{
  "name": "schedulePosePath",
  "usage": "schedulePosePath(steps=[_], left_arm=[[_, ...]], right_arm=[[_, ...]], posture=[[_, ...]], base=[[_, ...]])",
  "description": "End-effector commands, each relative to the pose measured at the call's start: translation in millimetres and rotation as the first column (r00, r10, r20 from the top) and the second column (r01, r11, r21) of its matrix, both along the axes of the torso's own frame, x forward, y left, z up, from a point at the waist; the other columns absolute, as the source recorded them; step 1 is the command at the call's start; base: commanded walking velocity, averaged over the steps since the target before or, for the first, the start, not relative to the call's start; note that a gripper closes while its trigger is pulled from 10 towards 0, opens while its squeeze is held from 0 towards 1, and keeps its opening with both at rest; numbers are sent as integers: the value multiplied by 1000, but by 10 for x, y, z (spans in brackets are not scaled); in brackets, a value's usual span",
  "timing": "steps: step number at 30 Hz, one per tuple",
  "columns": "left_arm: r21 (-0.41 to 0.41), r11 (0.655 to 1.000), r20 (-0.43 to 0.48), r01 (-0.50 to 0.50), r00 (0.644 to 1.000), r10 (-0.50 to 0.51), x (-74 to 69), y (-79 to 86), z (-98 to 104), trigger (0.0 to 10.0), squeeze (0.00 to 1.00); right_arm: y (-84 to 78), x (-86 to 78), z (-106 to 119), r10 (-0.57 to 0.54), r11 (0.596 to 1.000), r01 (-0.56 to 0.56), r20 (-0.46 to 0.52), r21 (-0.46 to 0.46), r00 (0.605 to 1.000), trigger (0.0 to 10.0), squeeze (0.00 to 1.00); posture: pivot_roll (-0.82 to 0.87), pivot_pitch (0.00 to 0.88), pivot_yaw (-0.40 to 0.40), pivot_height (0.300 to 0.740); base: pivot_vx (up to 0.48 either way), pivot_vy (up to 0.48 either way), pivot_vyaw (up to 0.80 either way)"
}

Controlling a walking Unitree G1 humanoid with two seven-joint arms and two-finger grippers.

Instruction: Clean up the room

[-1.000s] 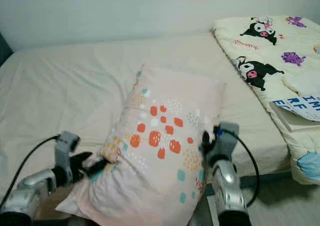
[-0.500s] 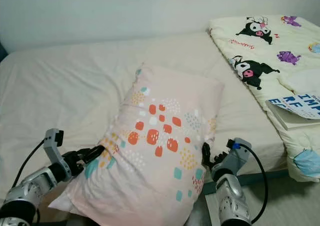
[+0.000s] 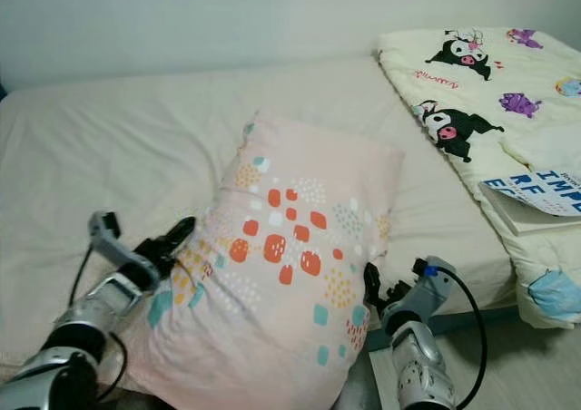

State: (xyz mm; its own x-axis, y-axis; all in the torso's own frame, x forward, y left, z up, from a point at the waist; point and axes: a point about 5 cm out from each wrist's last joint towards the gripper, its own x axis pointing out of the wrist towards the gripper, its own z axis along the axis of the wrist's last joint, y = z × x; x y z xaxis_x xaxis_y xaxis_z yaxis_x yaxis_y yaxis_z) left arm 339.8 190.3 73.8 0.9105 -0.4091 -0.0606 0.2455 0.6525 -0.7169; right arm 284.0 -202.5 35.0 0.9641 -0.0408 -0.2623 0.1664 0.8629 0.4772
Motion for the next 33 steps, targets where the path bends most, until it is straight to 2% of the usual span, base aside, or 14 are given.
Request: schedulePosePath(steps=[1,3,5,8,13,15,16,18,23,28,29,30,31,33], left_arm=[[41,994,-17,105,994,-104,-15,-143,-44,10000,1000],[99,972,-15,213,977,-212,-43,-282,-75,10000,1000],[112,964,-14,242,970,-242,-52,-323,-84,10000,1000],[79,964,-4,253,967,-253,-40,-364,-62,10000,1000],[-65,956,49,287,958,-284,26,-486,72,10000,1000],[-90,938,71,333,942,-328,23,-541,109,10000,1000],[-78,911,94,404,913,-397,-4,-615,124,10000,1000],[-47,846,116,531,844,-524,-85,-767,114,10000,0],[1,762,119,648,757,-643,-199,-947,67,10000,0],[93,731,114,676,722,-682,-236,-1012,35,10000,0],[153,727,118,670,718,-686,-235,-1038,29,1059,0],[197,727,120,657,720,-683,-224,-1051,32,1059,0],[245,741,117,625,740,-663,-191,-1051,40,0,0],[279,748,110,603,753,-648,-167,-1039,41,0,0]], right_arm=[[46,-24,-44,15,1000,-15,-29,4,999,10000,1000],[48,-27,-37,17,1000,-17,-26,1,1000,10000,1000],[49,-27,-34,17,1000,-17,-25,1,1000,10000,1000],[58,-27,-30,20,1000,-20,-23,-1,1000,10000,1000],[99,-2,-22,34,999,-34,-22,-4,999,10000,1000],[128,15,-20,52,999,-52,-24,-15,998,10000,1000],[161,38,-18,72,997,-73,-28,-25,997,10000,1000],[216,87,-9,102,994,-104,-35,-41,994,10000,1000],[268,155,21,130,989,-132,-37,-61,991,10000,1000],[286,181,36,140,987,-142,-37,-70,990,10000,1000],[290,189,40,142,987,-145,-38,-76,989,10000,1000],[291,194,41,143,986,-146,-39,-79,989,10000,1000],[292,197,40,142,986,-145,-43,-88,989,10000,1000],[291,198,38,140,985,-144,-46,-92,989,10000,1000]], posture=[[-44,114,-12,508],[-48,114,-5,508],[-48,114,-5,508],[-52,113,0,508],[-52,113,0,508],[-47,109,0,508],[-43,108,-2,508],[-43,108,-2,508],[-38,108,-3,508],[-38,110,-2,508],[-36,111,-3,508],[-36,111,-3,508],[-35,111,-4,508],[-34,112,-3,508]], base=[[0,0,0],[0,0,0],[0,0,0],[0,0,0],[0,0,0],[0,0,0],[0,0,0],[0,0,0],[0,0,0],[0,0,0],[0,0,0],[0,0,0],[0,0,0],[0,0,0]])
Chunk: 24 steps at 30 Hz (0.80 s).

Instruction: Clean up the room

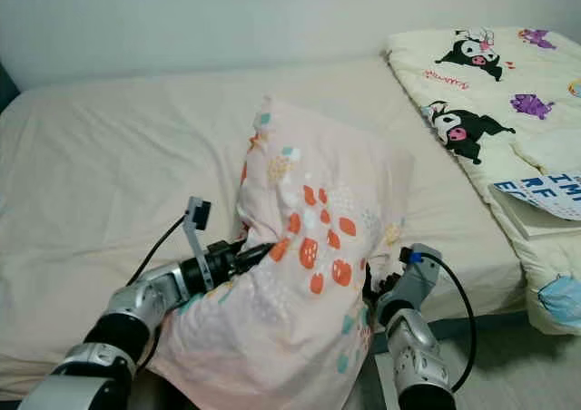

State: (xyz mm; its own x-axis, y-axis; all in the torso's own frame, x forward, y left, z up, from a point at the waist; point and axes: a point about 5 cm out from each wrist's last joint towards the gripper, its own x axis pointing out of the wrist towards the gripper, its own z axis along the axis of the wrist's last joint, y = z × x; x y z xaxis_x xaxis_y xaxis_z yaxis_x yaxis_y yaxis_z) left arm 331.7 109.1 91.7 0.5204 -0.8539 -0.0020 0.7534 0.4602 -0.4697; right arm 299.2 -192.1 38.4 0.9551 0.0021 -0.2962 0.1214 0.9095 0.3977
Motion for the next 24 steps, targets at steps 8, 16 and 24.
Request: schedulePosePath(steps=[8,16,24], left_arm=[[132,991,-41,-5,999,11,-24,-106,-125,0,0],[131,989,-51,66,997,-60,-93,-93,-158,0,0],[136,990,-10,-37,999,39,-46,82,-72,0,0]], right_arm=[[153,39,-24,53,998,-54,-20,-37,998,10000,1000],[152,49,-23,48,998,-49,-22,-42,999,10000,914],[188,89,103,82,985,-76,35,-156,996,10000,0]], posture=[[-32,111,-1,508],[-30,107,-2,508],[-28,89,-2,508]], base=[[0,0,0],[0,0,0],[0,0,0]])
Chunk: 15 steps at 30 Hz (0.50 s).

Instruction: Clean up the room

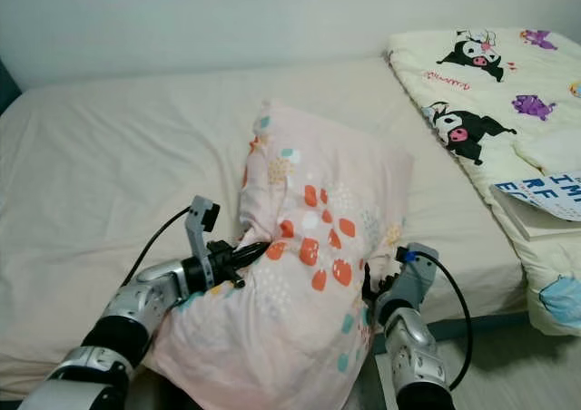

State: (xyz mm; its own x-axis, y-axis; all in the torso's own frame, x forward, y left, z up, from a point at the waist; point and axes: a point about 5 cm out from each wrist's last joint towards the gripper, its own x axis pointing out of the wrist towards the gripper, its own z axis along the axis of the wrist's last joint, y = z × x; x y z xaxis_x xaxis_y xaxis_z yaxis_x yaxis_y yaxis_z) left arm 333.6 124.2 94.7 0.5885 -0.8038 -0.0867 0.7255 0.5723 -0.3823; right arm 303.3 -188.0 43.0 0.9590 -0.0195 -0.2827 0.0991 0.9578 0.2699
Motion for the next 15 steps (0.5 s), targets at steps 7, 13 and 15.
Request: schedulePosePath(steps=[7,13,15], left_arm=[[-30,990,-6,-140,990,140,-56,261,-9,0,0],[-21,922,61,-387,920,387,22,572,119,0,0],[-37,865,100,-500,859,501,63,722,227,0,0]], right_arm=[[274,15,142,104,993,-101,70,-55,992,10000,0],[301,7,155,104,989,-94,79,-112,991,10000,0],[300,23,177,101,987,-89,89,-130,991,10000,0]], posture=[[-8,53,-29,508],[-2,33,-40,508],[7,27,-46,508]], base=[[0,0,0],[0,0,0],[0,0,0]])
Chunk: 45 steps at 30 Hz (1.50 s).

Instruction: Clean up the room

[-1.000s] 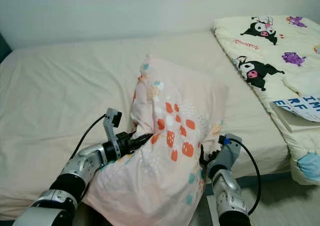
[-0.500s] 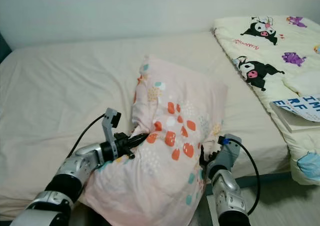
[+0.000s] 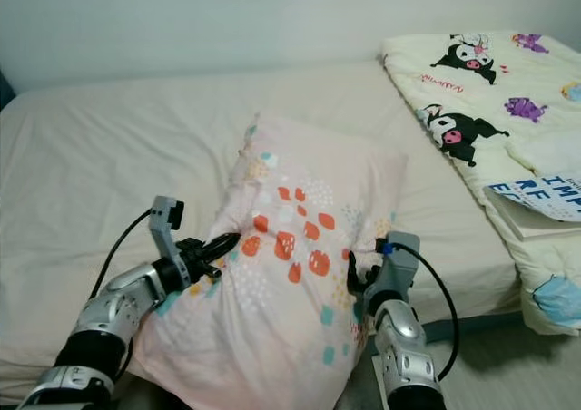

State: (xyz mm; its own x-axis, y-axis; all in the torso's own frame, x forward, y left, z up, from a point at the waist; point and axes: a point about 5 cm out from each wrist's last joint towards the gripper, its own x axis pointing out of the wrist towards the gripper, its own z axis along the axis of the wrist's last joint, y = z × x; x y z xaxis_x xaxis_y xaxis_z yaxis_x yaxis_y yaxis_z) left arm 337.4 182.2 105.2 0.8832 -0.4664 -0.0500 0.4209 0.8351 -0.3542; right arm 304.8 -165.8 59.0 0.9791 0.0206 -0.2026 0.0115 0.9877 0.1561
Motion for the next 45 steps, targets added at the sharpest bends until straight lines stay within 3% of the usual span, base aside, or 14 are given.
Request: schedulePosePath(steps=[1,2,3,4,6,7,18,26,27,45], left_arm=[[39,985,88,-167,983,163,38,258,197,0,0],[121,971,133,-208,972,192,22,295,246,0,0],[121,971,133,-208,972,192,22,295,246,0,0],[168,964,144,-206,973,183,-4,272,245,2549,0],[168,964,144,-206,973,183,-4,272,245,2549,0],[260,941,174,-214,970,172,-62,182,219,10000,0],[270,904,225,-331,935,275,-89,104,251,10000,0],[271,911,201,-309,944,261,-107,-24,221,10000,0],[292,905,192,-310,946,262,-133,-121,159,10000,0],[297,899,198,-320,942,270,-198,-231,96,10000,0]], right_arm=[[68,30,51,17,999,-16,25,-29,1000,10000,0],[74,62,89,23,999,-21,37,-50,999,10000,0],[74,62,89,23,999,-21,37,-50,999,10000,0],[85,91,123,33,997,-29,48,-75,998,10000,0],[85,91,123,33,997,-29,48,-75,998,10000,0],[127,126,199,66,993,-58,75,-101,995,10000,0],[167,116,263,78,993,-68,112,-94,991,10000,0],[164,110,255,77,992,-66,110,-103,991,10000,0],[170,96,246,77,992,-65,107,-107,991,10000,0],[208,95,242,95,990,-82,106,-117,990,10000,0]], posture=[[13,25,-51,508],[19,22,-54,508],[19,22,-54,508],[19,22,-55,508],[19,22,-55,508],[22,18,-57,508],[19,9,-50,533],[17,5,-47,548],[16,1,-42,558],[15,0,-48,623]], base=[[0,0,0],[0,0,0],[0,0,0],[0,0,0],[0,0,0],[0,0,0],[0,0,0],[0,0,0],[0,0,0],[0,0,0]])
